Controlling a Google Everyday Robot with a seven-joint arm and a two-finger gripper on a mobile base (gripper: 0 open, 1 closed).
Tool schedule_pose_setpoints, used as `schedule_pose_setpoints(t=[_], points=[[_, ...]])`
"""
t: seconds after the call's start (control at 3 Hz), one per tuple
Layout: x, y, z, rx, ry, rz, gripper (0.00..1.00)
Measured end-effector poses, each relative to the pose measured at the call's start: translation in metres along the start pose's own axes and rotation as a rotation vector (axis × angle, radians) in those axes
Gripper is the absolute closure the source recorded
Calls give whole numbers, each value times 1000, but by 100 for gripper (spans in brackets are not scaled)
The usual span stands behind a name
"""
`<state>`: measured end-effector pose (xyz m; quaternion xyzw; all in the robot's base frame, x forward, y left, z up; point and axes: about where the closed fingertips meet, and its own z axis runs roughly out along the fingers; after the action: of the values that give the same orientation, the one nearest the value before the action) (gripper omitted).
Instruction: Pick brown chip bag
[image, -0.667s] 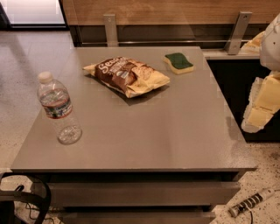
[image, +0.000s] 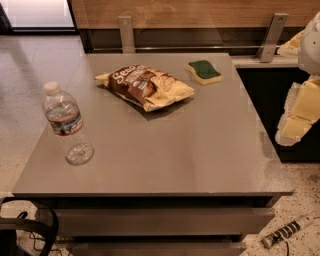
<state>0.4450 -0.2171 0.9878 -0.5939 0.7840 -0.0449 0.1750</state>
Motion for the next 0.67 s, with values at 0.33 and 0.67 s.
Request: schedule_pose_setpoints(t=[0.33, 0.67], points=[[-18, -50, 19, -4, -90, 144, 0], [-39, -90, 36, 8, -212, 282, 0]])
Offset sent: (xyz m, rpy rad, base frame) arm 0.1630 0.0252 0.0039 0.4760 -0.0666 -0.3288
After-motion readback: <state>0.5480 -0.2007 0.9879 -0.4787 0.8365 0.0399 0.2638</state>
